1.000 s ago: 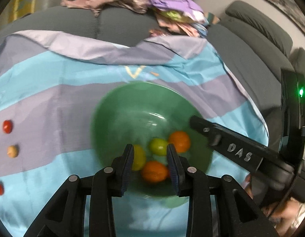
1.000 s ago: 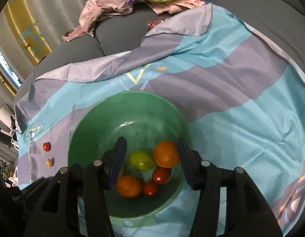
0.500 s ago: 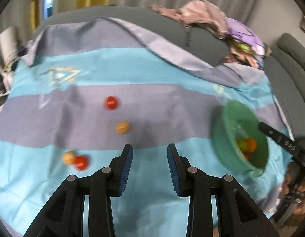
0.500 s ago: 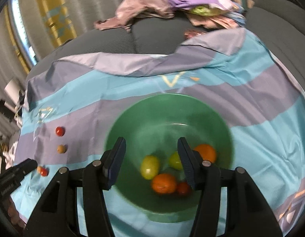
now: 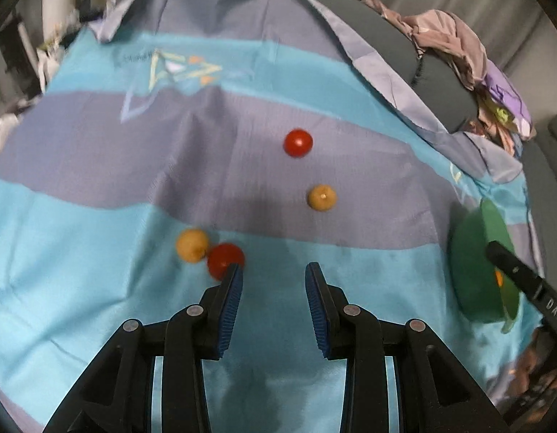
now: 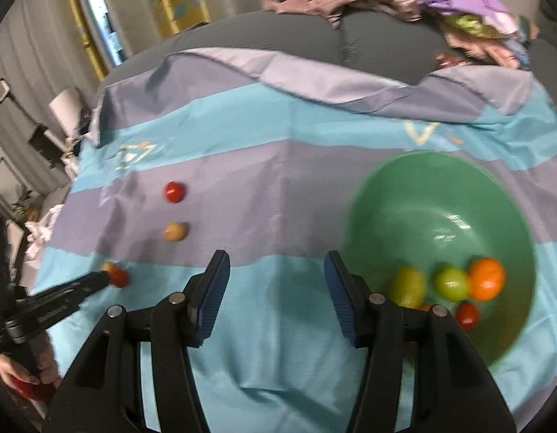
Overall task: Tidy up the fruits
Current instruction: 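Move both tools back toward the remaining tomatoes on the cloth, then grasp a red tomato with the left tool while the right tool grasps another red tomato, then carry both held red tomatoes over to the green bowl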
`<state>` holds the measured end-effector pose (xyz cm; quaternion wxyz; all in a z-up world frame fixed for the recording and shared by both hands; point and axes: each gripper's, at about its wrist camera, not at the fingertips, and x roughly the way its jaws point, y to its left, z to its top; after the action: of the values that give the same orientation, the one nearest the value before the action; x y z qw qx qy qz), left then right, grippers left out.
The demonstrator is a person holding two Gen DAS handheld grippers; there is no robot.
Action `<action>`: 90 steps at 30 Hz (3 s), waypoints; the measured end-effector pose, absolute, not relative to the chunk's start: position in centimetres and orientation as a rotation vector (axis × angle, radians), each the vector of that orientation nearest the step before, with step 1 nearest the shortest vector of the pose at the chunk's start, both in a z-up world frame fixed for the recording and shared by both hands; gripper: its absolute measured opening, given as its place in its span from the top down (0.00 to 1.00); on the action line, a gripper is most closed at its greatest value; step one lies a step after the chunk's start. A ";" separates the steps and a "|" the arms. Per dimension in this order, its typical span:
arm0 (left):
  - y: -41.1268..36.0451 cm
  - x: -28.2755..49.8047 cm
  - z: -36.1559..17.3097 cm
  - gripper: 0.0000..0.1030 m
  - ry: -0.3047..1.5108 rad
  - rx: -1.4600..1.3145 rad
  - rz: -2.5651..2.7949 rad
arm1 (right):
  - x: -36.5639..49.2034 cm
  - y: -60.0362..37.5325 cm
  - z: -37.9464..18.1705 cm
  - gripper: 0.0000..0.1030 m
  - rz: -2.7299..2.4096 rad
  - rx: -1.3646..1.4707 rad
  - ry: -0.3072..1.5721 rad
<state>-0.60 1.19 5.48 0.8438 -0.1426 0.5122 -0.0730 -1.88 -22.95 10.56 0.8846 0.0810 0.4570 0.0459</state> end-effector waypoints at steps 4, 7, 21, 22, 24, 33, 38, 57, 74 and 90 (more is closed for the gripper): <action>1.4 -0.4 5.2 0.67 1.065 -0.243 -0.095 | -1.7 -21.5 9.7 0.47 0.128 0.175 0.971; 1.8 0.0 4.7 0.67 1.067 -0.233 -0.061 | -1.6 -20.7 9.2 0.47 0.131 0.158 0.990; 1.8 1.2 3.0 0.67 1.100 -0.224 -0.044 | 4.9 -14.5 8.0 0.47 0.216 0.065 1.097; 1.9 1.3 2.8 0.67 1.109 -0.230 -0.039 | 5.5 -13.8 7.9 0.47 0.217 0.051 1.101; 2.3 1.6 2.4 0.67 1.129 -0.253 -0.033 | 7.3 -12.4 7.5 0.47 0.242 0.058 1.115; 2.7 1.9 1.7 0.71 1.134 -0.285 -0.020 | 13.3 -8.1 4.7 0.48 0.234 0.052 1.154; 2.4 1.9 1.7 0.71 1.130 -0.276 -0.021 | 14.6 -6.7 3.2 0.49 0.219 0.006 1.166; 0.9 1.3 3.3 0.71 1.099 -0.260 -0.086 | 9.7 -11.5 5.2 0.70 0.201 0.076 1.106; 1.4 0.1 4.5 0.71 1.081 -0.316 -0.137 | 0.4 -15.2 6.9 0.70 0.256 0.119 1.066; -0.8 -0.7 5.2 0.71 1.095 -0.322 -0.244 | -3.6 -17.8 7.3 0.69 0.240 0.183 1.033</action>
<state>-0.74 -0.81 5.17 0.8345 -0.1522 0.5168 -0.1154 -3.64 -17.83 7.29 0.8587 0.0869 0.4921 0.1141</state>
